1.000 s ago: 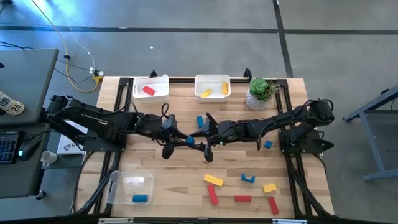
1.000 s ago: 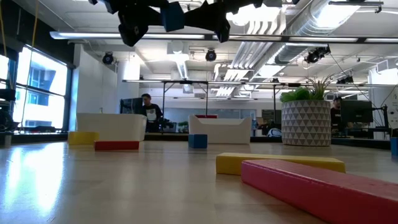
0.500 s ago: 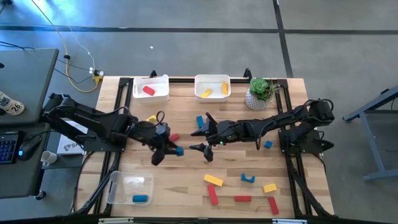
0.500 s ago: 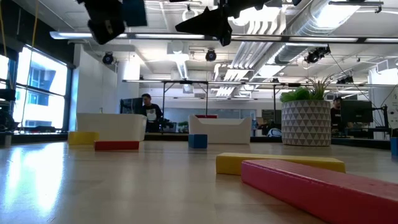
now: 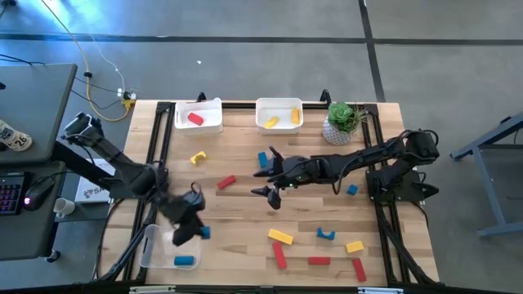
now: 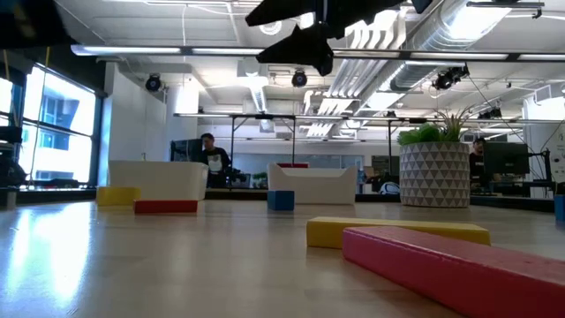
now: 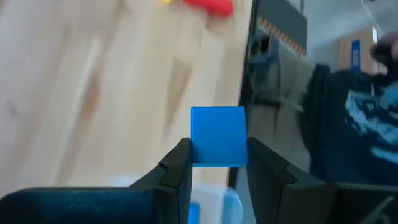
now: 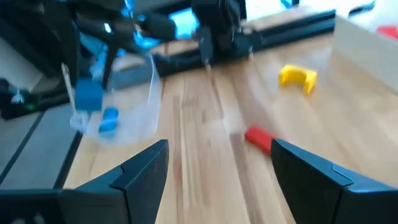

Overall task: Sort & place blocks by color
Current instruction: Put the blue block into the transparent bin

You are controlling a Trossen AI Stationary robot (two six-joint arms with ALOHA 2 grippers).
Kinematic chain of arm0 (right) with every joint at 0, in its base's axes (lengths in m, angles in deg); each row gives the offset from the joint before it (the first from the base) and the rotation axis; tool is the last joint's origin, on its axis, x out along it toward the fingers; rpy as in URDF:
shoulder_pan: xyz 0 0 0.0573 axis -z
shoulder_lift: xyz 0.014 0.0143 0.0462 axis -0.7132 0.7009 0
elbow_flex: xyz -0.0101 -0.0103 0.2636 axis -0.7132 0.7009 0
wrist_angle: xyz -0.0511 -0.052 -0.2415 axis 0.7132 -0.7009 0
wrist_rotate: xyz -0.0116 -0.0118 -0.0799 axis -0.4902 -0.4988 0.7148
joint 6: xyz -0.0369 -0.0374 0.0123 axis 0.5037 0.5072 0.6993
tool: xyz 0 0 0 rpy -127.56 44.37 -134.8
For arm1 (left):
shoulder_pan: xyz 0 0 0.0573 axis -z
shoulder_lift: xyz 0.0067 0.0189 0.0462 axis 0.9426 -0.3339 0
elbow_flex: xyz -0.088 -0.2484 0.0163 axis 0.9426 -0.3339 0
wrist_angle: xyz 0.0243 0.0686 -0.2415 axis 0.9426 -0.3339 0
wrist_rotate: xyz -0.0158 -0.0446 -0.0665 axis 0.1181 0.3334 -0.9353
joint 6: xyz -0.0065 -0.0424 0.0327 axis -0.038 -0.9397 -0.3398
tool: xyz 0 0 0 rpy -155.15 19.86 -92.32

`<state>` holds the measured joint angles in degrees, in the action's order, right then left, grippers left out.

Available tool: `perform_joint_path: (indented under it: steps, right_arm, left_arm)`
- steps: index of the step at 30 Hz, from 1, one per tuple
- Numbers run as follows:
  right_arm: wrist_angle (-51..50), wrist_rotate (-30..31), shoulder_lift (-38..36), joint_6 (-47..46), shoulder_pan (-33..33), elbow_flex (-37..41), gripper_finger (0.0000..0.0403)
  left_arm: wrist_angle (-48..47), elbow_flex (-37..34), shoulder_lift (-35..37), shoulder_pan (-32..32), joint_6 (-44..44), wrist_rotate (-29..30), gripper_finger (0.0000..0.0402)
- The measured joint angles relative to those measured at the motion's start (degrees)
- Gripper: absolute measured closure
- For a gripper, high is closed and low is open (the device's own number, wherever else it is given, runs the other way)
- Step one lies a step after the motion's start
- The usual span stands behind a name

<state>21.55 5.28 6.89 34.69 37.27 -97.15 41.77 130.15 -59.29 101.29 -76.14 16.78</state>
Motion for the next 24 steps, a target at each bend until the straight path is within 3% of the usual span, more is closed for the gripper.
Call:
perform_joint_path:
  steps: [12, 18, 24]
  right_arm:
    - [-22.80, -9.75, 0.00, -12.15, -0.08, 0.07, 0.0134]
    - [-33.68, -12.19, 0.00, -17.24, -1.97, 0.09, 0.0134]
    - [-40.88, -12.59, 0.02, -20.85, -5.43, 0.09, 0.0134]
  left_arm:
    - [-2.19, 0.01, -2.30, 13.75, -18.15, 1.41, 0.0308]
    - [-4.83, 0.02, -4.92, 16.74, -25.35, 0.42, 0.0308]
    - [-5.34, 0.00, -7.41, 17.24, -26.69, -0.23, 0.0305]
